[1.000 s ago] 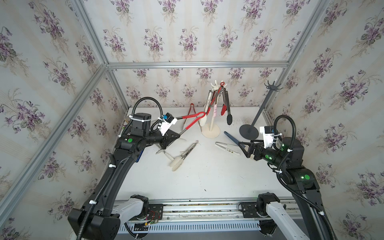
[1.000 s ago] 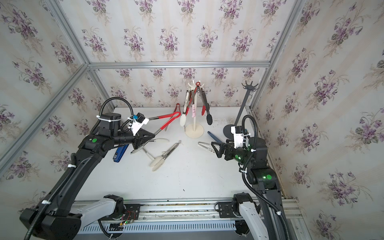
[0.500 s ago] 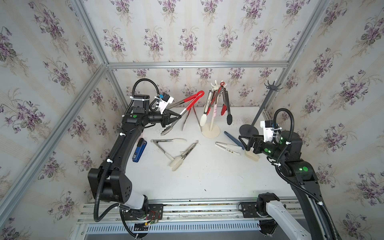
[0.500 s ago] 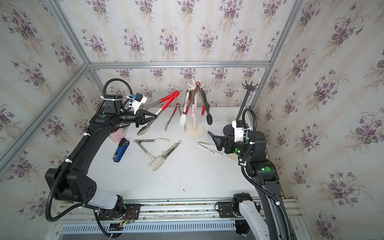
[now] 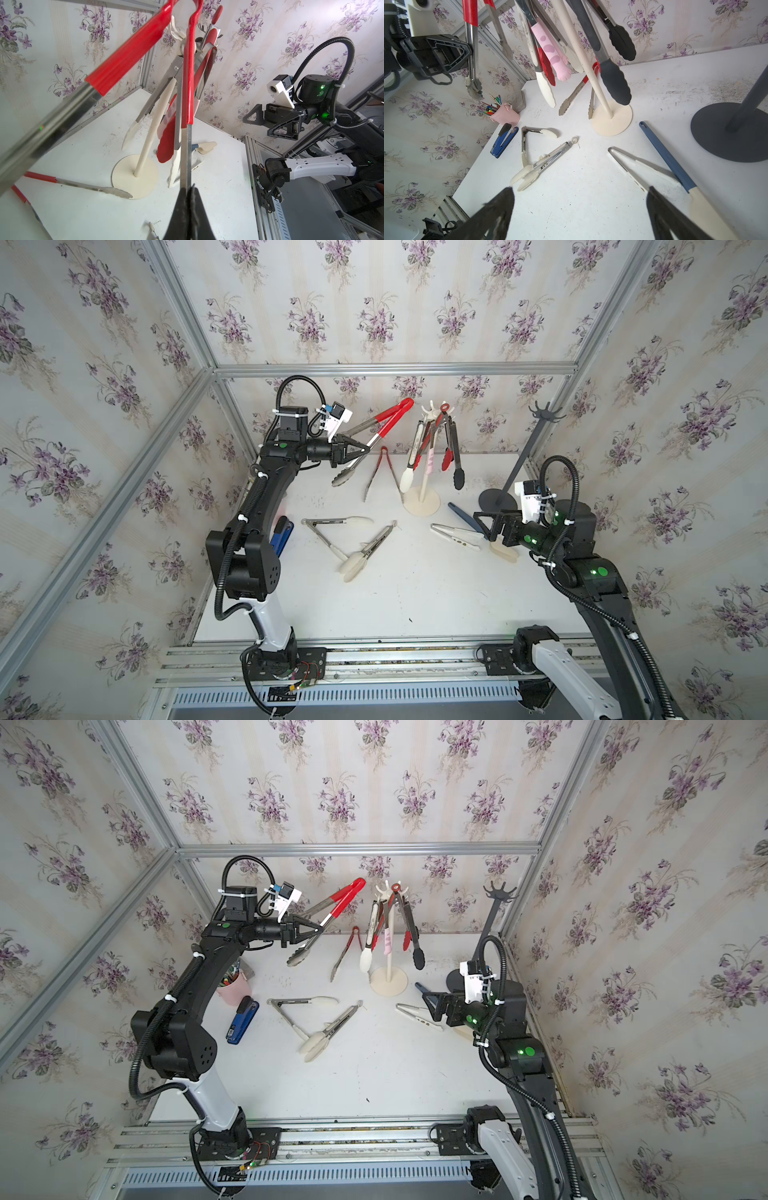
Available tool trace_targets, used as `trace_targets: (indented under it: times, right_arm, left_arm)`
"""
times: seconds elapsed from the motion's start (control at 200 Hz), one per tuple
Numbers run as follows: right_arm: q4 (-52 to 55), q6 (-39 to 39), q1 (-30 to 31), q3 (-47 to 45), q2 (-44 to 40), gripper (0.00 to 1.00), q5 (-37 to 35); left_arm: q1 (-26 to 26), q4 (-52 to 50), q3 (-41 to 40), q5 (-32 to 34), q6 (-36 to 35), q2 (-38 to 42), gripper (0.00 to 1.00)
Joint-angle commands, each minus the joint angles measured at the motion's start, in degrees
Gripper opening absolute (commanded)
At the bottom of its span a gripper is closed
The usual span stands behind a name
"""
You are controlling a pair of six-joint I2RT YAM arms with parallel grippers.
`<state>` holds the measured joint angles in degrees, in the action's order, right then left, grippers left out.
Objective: Hang food tongs on kitchen utensil racks
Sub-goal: Hang the food tongs on the rack.
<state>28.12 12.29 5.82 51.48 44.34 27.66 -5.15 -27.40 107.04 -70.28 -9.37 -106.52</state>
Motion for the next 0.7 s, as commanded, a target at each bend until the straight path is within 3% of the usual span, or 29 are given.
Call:
trace_targets:
  times: [0.0, 0.699]
  right_arm:
    - [-1.8, 0.6, 0.1, -0.3, -0.4, 0.98, 0.1]
    - [-0.3, 0.5, 0.0, -0.5, -0.4, 0.98, 0.0]
  left_arm:
    - [-0.5, 1.9, 3.4, -4.7, 1.9, -2.6, 0.00]
    - [-3.2, 2.0, 9.7, -6.7, 4.0, -10.4, 0.00]
